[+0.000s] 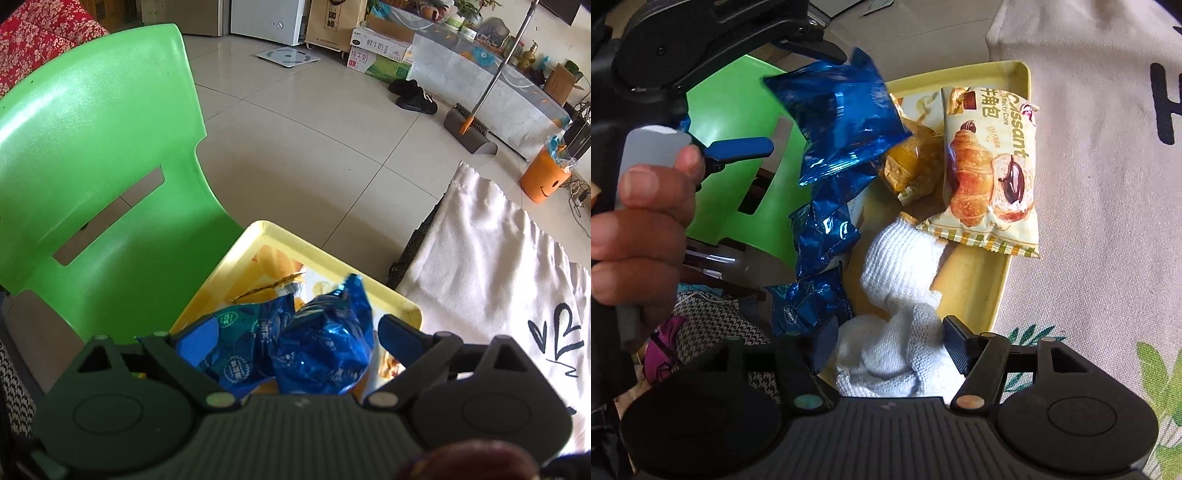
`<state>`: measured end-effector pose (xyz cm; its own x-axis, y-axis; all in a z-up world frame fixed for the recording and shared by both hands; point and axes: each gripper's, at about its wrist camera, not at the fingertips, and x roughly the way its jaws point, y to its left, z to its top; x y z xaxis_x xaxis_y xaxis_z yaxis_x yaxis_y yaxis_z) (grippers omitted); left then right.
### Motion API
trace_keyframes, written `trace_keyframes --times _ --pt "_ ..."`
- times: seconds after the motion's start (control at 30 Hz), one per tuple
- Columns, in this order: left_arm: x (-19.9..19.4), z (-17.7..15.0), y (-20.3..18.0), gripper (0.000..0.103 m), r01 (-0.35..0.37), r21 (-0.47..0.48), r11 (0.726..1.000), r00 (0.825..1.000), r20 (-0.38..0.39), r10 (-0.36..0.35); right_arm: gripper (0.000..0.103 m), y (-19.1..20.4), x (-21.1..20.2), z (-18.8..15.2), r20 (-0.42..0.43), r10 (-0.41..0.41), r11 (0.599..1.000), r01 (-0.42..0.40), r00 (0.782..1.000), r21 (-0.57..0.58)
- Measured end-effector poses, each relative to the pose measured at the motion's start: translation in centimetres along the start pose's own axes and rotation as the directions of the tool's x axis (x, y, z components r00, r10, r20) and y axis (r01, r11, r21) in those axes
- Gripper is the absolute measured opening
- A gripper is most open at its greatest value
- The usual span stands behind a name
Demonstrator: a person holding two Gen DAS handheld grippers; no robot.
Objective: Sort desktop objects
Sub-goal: 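Carry blue bag with left tool to yellow tray while right tool carries glove there, then open both tools over the tray, releasing the blue bag and glove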
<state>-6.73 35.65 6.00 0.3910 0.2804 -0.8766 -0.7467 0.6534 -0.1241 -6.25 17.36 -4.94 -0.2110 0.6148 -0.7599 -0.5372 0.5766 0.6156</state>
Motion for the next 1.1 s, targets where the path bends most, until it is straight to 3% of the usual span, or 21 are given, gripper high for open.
trace_keyframes --times 0.2,0.4,0.67,0.9,1.1 --pt "0.7 0.2 -0.2 0.102 -0.012 0.003 1.0 1.0 -0.012 0.012 0.064 -0.2 0.1 0.7 0.0 -0.012 1.0 0.012 1.0 0.027" --pt "1.0 0.4 0.8 0.102 -0.025 -0.064 0.998 1.0 -0.018 0.024 0.064 -0.5 -1.7 1.1 0.051 -0.019 1.0 0.018 0.999 0.02" --pt "0.1 0.6 0.1 0.102 0.016 -0.065 0.998 1.0 0.008 -0.015 0.064 -1.0 -2.4 1.7 0.069 -0.042 0.999 0.04 0.997 0.032" --pt "-1.5 -0.8 -1.3 0.102 0.053 -0.022 0.998 0.998 0.017 -0.053 0.068 -1.2 -4.5 0.8 0.09 -0.197 0.977 0.203 0.976 -0.068" --pt "-3.3 -3.4 -0.9 0.102 0.049 0.014 0.999 0.998 0.042 -0.05 0.073 -2.3 -7.1 -0.3 0.114 -0.239 0.969 0.244 0.964 -0.033"
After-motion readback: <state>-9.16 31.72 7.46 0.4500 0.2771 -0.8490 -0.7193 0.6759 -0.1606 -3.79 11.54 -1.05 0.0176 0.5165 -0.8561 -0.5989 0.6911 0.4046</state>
